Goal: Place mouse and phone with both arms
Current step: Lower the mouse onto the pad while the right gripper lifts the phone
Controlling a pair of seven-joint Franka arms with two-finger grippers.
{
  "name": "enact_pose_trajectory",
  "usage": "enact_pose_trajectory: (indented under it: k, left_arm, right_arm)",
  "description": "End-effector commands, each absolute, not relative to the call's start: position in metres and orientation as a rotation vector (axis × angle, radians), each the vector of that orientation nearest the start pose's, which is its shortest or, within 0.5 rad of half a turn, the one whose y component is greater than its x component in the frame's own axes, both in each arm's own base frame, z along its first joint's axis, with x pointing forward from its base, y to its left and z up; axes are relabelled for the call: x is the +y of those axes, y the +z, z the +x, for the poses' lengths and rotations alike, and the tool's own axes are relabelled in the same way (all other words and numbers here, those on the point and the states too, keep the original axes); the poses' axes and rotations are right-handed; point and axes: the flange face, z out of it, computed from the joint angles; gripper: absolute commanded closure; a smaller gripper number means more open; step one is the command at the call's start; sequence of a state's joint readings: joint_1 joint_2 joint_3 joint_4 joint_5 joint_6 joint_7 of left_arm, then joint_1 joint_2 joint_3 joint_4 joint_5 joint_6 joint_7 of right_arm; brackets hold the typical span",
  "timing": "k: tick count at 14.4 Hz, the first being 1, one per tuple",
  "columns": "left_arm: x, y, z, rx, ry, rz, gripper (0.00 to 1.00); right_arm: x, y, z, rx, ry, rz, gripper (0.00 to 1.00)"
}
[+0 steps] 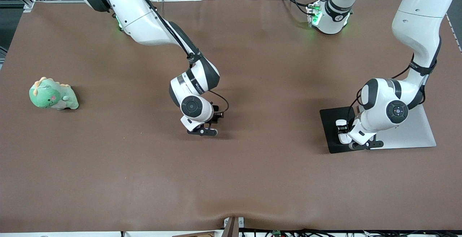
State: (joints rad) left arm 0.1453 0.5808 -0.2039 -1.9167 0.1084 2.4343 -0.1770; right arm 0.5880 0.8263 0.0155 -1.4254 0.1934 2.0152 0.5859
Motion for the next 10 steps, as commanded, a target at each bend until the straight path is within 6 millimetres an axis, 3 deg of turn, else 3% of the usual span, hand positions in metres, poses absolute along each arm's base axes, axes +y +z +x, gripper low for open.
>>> enact_pose_trajectory:
  k: [1, 2, 4, 7, 10]
  left_arm:
    - [-0.030, 0.187, 0.620, -0.054, 0.062, -3.168, 0.57]
    - [-0.030, 0.186, 0.619, -0.040, 0.062, -3.169, 0.57]
    - [-0.029, 0.185, 0.620, -0.030, 0.057, -3.170, 0.56]
    - [-0.025, 0.180, 0.620, -0.019, 0.061, -3.172, 0.56]
    - [-0.025, 0.180, 0.620, -0.016, 0.061, -3.172, 0.52]
  right_arm:
    - [0.371, 0.221, 0.596, 0.174, 0.622, -3.102, 1.00]
    - [0.365, 0.231, 0.601, 0.158, 0.602, -3.096, 1.00]
    - [0.331, 0.253, 0.612, 0.141, 0.594, -3.075, 1.00]
    - [0.294, 0.271, 0.608, 0.158, 0.603, -3.072, 1.00]
    - [0.231, 0.284, 0.602, 0.150, 0.593, -3.064, 1.00]
